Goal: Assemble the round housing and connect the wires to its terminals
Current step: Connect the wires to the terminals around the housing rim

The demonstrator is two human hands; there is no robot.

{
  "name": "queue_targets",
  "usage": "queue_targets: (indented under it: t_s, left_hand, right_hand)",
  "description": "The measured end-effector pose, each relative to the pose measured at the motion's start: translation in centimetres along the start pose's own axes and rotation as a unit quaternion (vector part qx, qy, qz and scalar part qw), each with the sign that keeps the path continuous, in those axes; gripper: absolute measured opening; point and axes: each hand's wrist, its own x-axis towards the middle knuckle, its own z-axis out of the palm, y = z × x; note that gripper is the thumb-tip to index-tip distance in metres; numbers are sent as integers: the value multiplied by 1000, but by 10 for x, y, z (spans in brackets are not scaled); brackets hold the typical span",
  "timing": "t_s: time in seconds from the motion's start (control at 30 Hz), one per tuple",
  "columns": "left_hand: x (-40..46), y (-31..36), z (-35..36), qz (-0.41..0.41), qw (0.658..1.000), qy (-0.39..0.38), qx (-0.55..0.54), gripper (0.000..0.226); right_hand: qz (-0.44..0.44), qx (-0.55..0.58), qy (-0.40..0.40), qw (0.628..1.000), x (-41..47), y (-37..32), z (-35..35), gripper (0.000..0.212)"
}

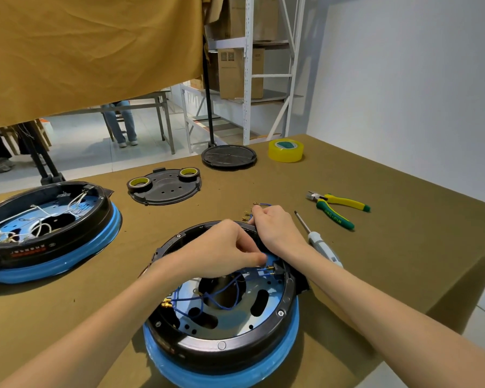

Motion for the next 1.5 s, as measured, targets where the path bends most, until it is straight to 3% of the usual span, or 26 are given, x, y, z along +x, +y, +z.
queue_targets:
  t_s: [0.1,0.2,0.3,0.5,0.63,0.8,1.0,1.2,1.3,1.5]
  left_hand:
    - [-23,-11,-4,92,978,165,87,19]
    - [-44,-35,-20,64,961,243,115,18]
    - [-55,-54,-31,6,970,237,57,23]
    - [-56,-65,-25,-6,972,231,-43,38]
    - [-55,-68,-24,-2,967,243,-76,35]
    - [-54,-71,-23,4,965,248,-89,36]
    - [-53,-73,-22,0,964,251,-92,37]
    - [-52,-74,-22,1,964,249,-91,37]
    - [-53,-74,-22,-1,965,248,-85,38]
    - [-54,-72,-22,-2,966,247,-81,39]
  right_hand:
    - [-13,-11,-3,1000,-1,1,-1,55]
    - [-9,-11,-5,1000,-2,3,0,52]
    - [12,1,-12,1000,2,7,2,53]
    - [64,38,-19,997,19,16,-8,51]
    - [31,-118,31,992,31,30,-24,32]
    - [-9,-275,-60,960,35,35,-30,21]
    - [-4,-231,-59,971,41,40,-40,10]
    - [-62,-69,1,996,35,27,-43,6]
    - [-60,-34,-7,998,38,19,-47,5]
    - [-31,-126,-75,989,51,28,-28,11]
